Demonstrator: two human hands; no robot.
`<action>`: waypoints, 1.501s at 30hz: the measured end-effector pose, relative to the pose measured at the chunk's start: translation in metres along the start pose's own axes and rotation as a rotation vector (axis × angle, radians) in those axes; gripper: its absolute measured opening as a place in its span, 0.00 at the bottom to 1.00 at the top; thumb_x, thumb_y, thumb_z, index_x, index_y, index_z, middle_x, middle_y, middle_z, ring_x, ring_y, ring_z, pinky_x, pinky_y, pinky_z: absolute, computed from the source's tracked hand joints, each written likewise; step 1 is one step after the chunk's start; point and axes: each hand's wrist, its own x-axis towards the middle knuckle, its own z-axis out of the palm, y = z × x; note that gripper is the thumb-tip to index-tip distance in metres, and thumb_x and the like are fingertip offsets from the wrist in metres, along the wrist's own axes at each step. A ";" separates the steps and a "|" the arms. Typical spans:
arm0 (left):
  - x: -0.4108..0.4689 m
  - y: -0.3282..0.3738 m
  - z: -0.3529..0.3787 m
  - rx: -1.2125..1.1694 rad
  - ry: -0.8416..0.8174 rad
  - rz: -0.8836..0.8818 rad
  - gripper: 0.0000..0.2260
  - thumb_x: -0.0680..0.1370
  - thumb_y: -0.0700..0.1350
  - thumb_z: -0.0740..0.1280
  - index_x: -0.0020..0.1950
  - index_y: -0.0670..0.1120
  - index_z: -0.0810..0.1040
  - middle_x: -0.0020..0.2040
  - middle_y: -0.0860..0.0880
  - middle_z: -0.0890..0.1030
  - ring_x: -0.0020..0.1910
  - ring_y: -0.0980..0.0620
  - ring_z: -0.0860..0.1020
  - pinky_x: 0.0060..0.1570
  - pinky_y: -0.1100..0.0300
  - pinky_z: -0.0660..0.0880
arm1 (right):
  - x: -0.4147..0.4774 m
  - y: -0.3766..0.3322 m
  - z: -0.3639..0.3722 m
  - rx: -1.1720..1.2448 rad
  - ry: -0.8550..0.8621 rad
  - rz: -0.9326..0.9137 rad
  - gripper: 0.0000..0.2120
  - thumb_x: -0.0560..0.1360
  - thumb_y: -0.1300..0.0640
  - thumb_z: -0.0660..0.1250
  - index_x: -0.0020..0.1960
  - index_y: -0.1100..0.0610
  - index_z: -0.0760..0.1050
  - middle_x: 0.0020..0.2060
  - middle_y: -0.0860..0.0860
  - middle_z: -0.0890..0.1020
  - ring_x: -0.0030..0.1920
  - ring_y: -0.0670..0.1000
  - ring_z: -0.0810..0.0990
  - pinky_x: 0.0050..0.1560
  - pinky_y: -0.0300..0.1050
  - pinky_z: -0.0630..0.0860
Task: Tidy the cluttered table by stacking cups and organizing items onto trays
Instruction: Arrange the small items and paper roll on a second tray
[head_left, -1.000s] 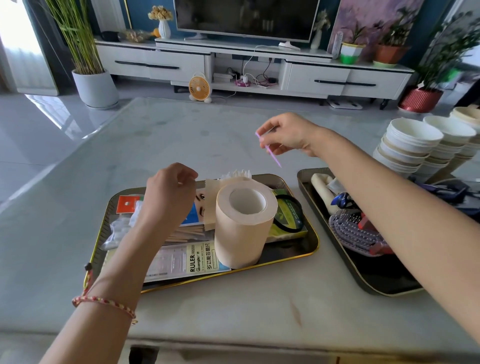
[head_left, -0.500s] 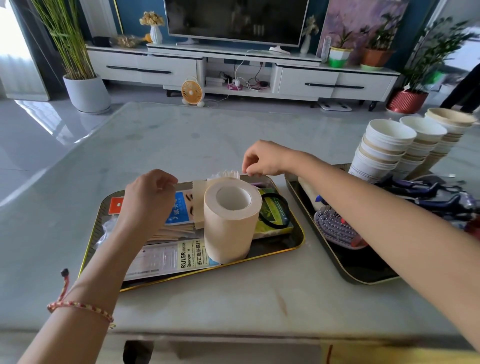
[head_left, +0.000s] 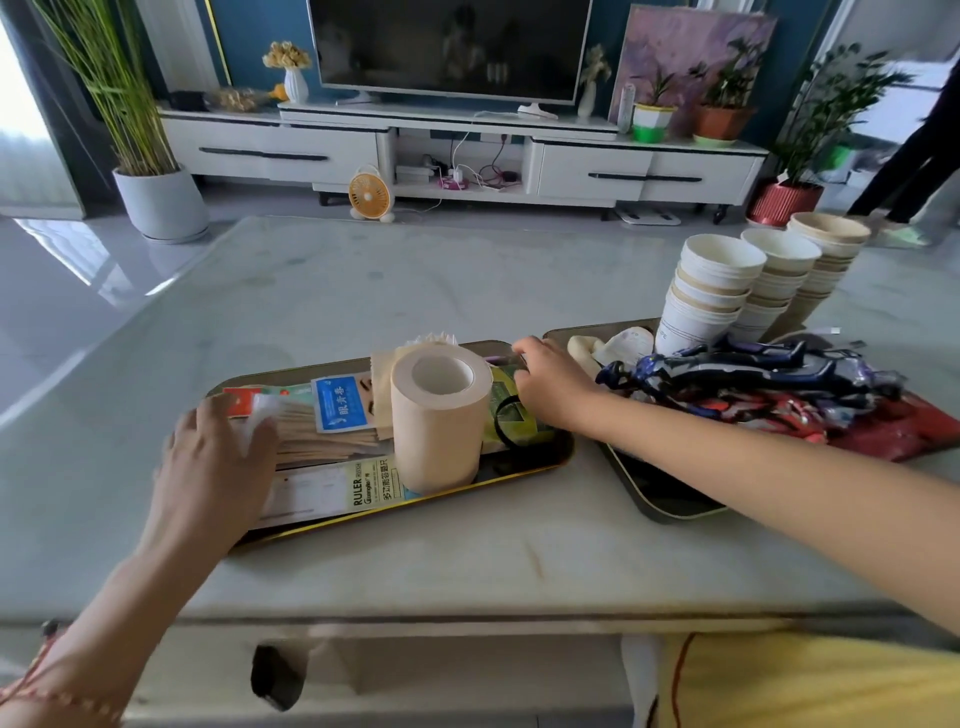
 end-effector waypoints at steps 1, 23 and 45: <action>-0.004 -0.004 -0.002 -0.024 -0.007 -0.002 0.23 0.79 0.52 0.59 0.70 0.42 0.63 0.68 0.37 0.66 0.67 0.38 0.63 0.65 0.44 0.60 | -0.006 -0.001 0.000 0.026 0.023 0.002 0.22 0.77 0.65 0.52 0.71 0.59 0.61 0.68 0.58 0.66 0.66 0.56 0.66 0.56 0.42 0.63; -0.004 -0.062 -0.004 -0.306 -0.166 0.108 0.50 0.59 0.46 0.81 0.73 0.44 0.54 0.64 0.42 0.69 0.61 0.44 0.71 0.59 0.53 0.67 | -0.059 -0.002 0.000 -0.053 -0.079 -0.104 0.49 0.63 0.44 0.77 0.73 0.56 0.53 0.68 0.56 0.67 0.68 0.54 0.67 0.65 0.44 0.66; 0.164 -0.059 0.016 -0.103 -0.056 -0.102 0.35 0.73 0.62 0.64 0.75 0.54 0.54 0.72 0.41 0.64 0.75 0.48 0.51 0.70 0.52 0.37 | 0.099 -0.061 0.079 0.128 0.281 -0.067 0.37 0.69 0.41 0.69 0.68 0.61 0.61 0.65 0.55 0.65 0.61 0.58 0.73 0.57 0.48 0.71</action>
